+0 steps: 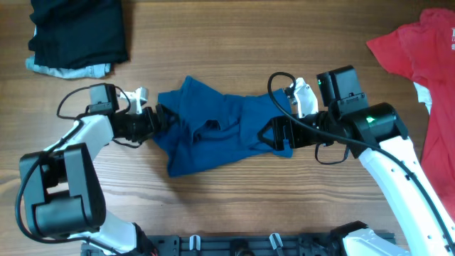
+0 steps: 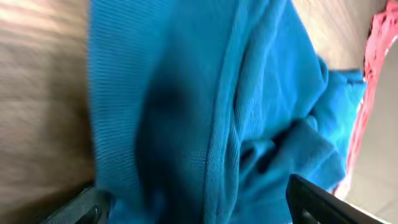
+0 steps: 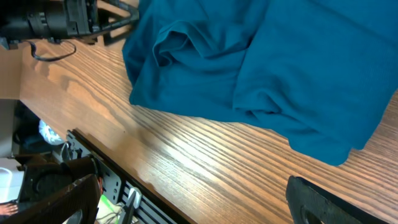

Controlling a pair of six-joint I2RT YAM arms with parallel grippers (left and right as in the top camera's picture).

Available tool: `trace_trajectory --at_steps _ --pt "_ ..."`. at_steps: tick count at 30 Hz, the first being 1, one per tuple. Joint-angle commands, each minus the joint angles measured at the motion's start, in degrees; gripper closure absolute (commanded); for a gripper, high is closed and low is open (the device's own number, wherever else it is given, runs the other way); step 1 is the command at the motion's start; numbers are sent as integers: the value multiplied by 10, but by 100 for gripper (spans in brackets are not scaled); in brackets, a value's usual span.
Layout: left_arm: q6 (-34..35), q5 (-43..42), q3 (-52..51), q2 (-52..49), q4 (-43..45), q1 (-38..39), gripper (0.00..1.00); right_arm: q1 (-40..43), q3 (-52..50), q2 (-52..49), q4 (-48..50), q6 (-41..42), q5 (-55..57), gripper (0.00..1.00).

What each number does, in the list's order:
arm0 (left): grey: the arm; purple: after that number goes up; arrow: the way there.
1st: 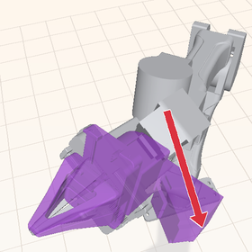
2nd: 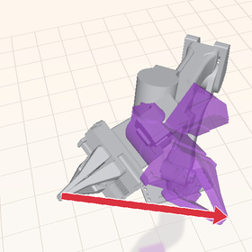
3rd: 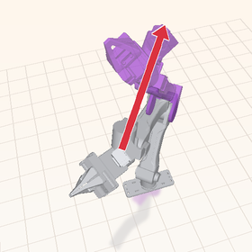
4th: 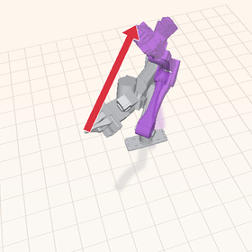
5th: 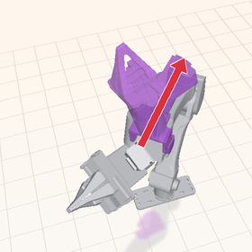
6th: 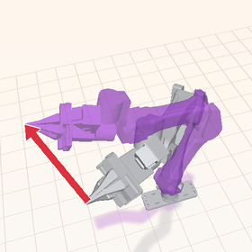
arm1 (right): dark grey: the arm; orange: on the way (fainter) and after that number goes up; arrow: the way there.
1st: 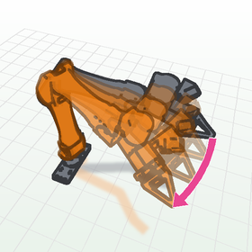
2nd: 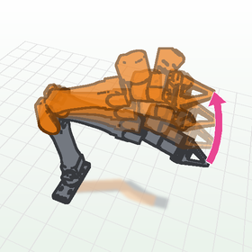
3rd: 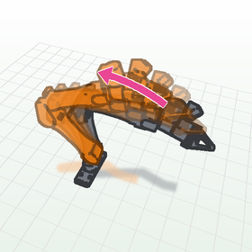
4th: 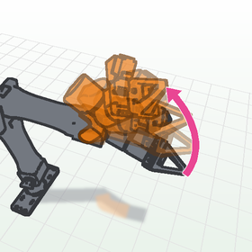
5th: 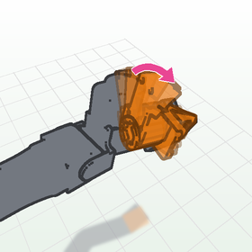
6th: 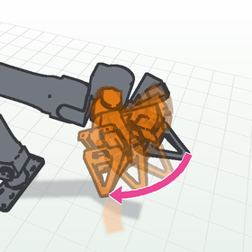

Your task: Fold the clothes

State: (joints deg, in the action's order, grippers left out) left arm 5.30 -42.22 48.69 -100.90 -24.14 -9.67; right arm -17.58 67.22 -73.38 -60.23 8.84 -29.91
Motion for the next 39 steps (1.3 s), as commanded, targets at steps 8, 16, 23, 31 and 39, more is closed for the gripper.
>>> trace_trajectory --at_steps 8,16,23,31,39 --pt "15 83 -22 -34 38 17 1 0 -2 4 0 -12 3 4" --pt "29 167 -22 -34 27 127 14 0 -2 4 -2 -11 3 4" --pt "61 170 -22 -33 25 145 96 0 -2 4 -3 -12 4 4" --pt "103 317 23 26 -118 38 96 0 -2 4 -2 -14 6 4" --pt "105 318 168 70 -281 78 96 0 -2 4 14 -14 6 4"
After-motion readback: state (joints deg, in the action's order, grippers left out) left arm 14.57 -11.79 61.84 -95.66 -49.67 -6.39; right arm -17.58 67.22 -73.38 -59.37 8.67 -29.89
